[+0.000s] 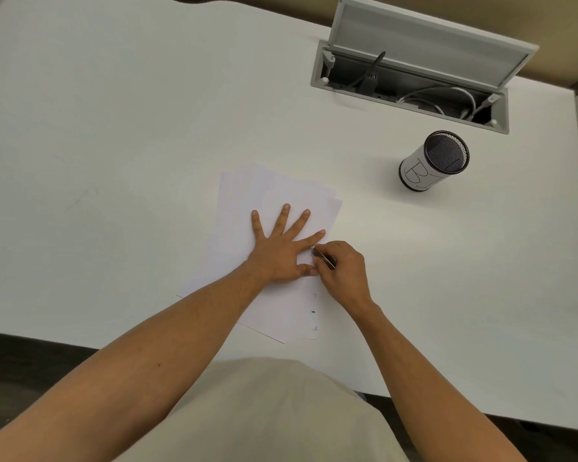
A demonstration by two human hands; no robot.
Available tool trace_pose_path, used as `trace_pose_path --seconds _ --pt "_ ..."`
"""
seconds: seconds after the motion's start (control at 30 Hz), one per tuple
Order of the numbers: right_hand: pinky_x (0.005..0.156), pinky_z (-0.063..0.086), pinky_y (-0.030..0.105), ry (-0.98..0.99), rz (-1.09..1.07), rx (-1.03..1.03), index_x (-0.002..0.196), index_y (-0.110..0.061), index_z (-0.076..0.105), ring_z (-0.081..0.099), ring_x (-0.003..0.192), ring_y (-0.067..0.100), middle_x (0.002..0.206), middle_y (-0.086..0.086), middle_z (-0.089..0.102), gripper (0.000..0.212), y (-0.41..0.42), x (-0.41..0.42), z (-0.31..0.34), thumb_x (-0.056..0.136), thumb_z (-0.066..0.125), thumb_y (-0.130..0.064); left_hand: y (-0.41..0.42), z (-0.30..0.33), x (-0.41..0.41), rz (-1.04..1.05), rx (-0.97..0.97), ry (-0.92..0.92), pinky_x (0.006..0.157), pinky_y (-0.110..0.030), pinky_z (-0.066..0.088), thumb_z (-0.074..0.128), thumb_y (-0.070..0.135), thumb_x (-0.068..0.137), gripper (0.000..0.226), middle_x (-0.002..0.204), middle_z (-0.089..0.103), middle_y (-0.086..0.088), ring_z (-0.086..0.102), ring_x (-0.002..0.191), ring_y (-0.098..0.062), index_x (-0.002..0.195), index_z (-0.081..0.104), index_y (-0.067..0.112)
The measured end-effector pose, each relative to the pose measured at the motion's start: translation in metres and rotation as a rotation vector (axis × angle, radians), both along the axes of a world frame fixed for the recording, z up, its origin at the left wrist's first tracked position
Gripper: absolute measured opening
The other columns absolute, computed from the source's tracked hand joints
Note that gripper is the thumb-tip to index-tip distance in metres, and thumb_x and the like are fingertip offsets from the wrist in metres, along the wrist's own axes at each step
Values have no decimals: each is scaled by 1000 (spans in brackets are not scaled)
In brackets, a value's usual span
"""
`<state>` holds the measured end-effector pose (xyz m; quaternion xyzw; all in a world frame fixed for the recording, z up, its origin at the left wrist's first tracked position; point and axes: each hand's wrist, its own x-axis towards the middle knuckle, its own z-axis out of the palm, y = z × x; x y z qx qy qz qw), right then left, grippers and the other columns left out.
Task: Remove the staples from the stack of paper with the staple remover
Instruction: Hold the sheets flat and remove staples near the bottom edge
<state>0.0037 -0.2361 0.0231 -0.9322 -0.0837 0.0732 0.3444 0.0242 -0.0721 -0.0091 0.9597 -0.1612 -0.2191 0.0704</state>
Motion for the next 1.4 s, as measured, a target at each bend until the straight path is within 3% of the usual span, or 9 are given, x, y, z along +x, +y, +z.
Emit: trace_pose_path --seconds 0.4,0.6,0.73,1.0,1.1,1.23,1.4 --pt "83 53 36 -66 -112 55 100 -12 72 64 92 19 99 2 72 14 -11 -14 -5 87 68 -10 0 -1 0 -4 10 4 91 -73 -29 22 87 78 84 159 -29 6 -36 140 -30 146 -15 52" --pt "85 48 30 -25 -54 2 106 -11 71 61 96 21 103 4 71 18 -3 -12 -9 88 67 -11 0 2 0 -6 7 12 93 -75 -26 12 89 71 87 159 -29 6 -35 141 -31 146 -15 52" --pt "83 40 23 -13 -55 -11 107 -10 72 59 97 22 104 5 69 22 1 -10 -12 86 67 -7 0 2 1 -9 13 14 91 -75 -26 21 86 77 84 159 -27 5 -34 142 -32 147 -11 52" --pt "77 45 26 -51 11 6 103 -8 73 58 91 22 99 7 68 20 3 -9 -11 84 69 -3 0 1 2 -11 8 30 92 -77 -23 25 87 77 85 160 -27 6 -33 142 -32 146 -10 53" --pt "78 47 26 -86 -77 6 103 -8 73 58 93 20 100 6 68 19 -1 -13 -13 85 69 -6 0 2 2 -10 9 31 92 -75 -26 24 88 75 88 159 -27 6 -34 141 -31 147 -11 52" --pt "81 40 19 -40 -164 0 106 -9 72 59 96 20 104 5 69 20 1 -12 -14 87 67 -9 -1 3 2 -13 9 35 89 -73 -29 26 88 75 88 159 -27 6 -35 141 -31 147 -10 52" --pt "81 46 27 2 -80 22 105 -10 73 59 95 21 103 5 68 20 6 -7 -13 86 67 -7 -1 5 2 -10 12 40 93 -77 -22 26 85 79 84 160 -27 6 -33 142 -32 147 -9 52"
